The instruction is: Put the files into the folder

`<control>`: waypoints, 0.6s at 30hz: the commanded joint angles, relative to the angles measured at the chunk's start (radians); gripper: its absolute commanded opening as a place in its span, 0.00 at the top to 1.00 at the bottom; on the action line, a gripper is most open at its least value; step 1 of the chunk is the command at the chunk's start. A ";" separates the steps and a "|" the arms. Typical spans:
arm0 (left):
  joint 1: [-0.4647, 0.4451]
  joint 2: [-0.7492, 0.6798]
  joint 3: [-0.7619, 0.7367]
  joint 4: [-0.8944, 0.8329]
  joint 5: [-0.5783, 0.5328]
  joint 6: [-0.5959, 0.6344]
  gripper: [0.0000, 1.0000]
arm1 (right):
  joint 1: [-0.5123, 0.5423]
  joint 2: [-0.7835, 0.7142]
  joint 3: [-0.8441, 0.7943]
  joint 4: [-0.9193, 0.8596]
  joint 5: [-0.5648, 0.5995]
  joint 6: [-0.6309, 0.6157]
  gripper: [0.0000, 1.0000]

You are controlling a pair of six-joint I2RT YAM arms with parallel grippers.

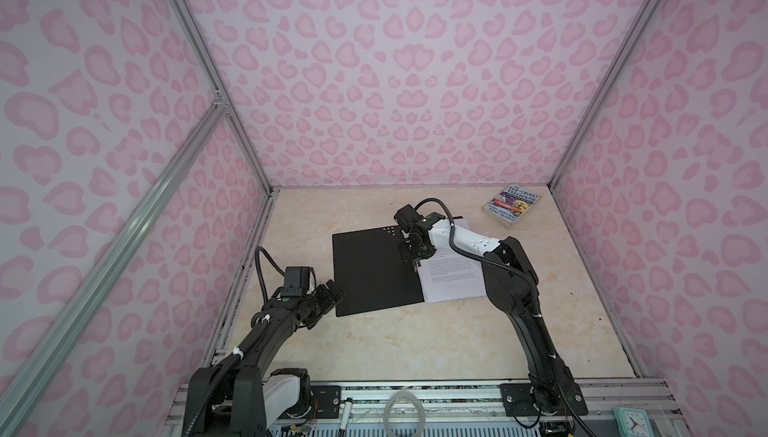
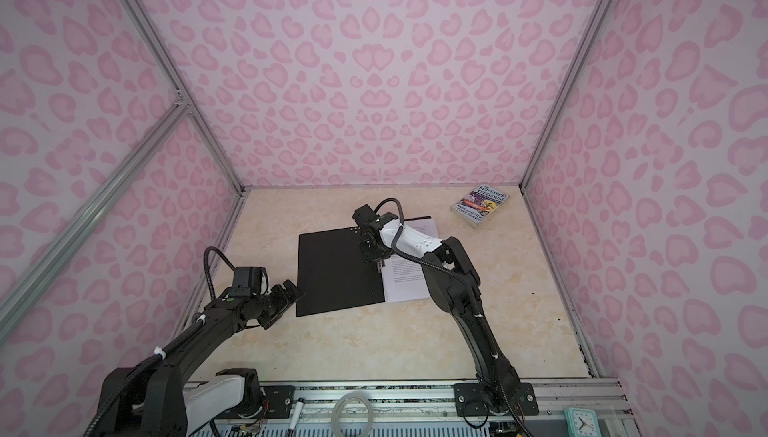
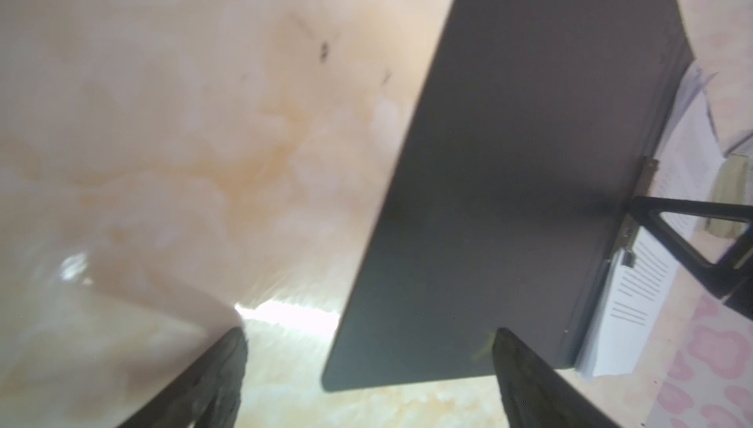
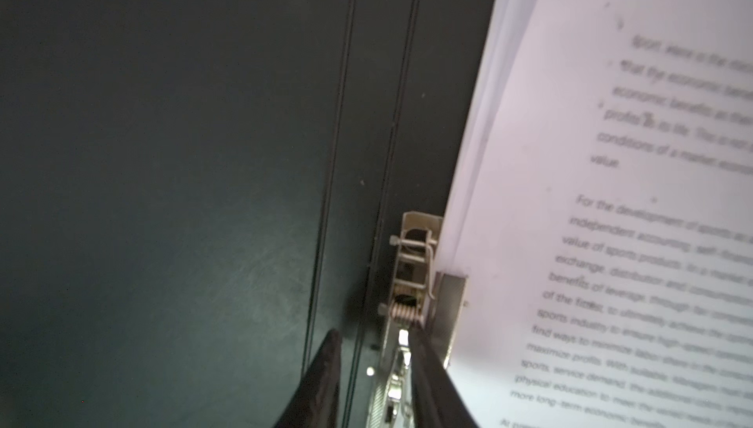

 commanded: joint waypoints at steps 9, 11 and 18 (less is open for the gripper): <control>0.001 0.282 0.060 0.151 0.183 0.008 0.06 | -0.011 0.024 -0.030 0.000 -0.029 0.005 0.85; 0.001 0.289 0.062 0.181 0.202 -0.007 0.06 | -0.021 0.030 -0.031 0.007 -0.053 0.007 0.88; 0.001 0.265 0.059 0.348 0.371 -0.089 0.07 | -0.045 0.022 -0.055 0.039 -0.116 0.012 0.91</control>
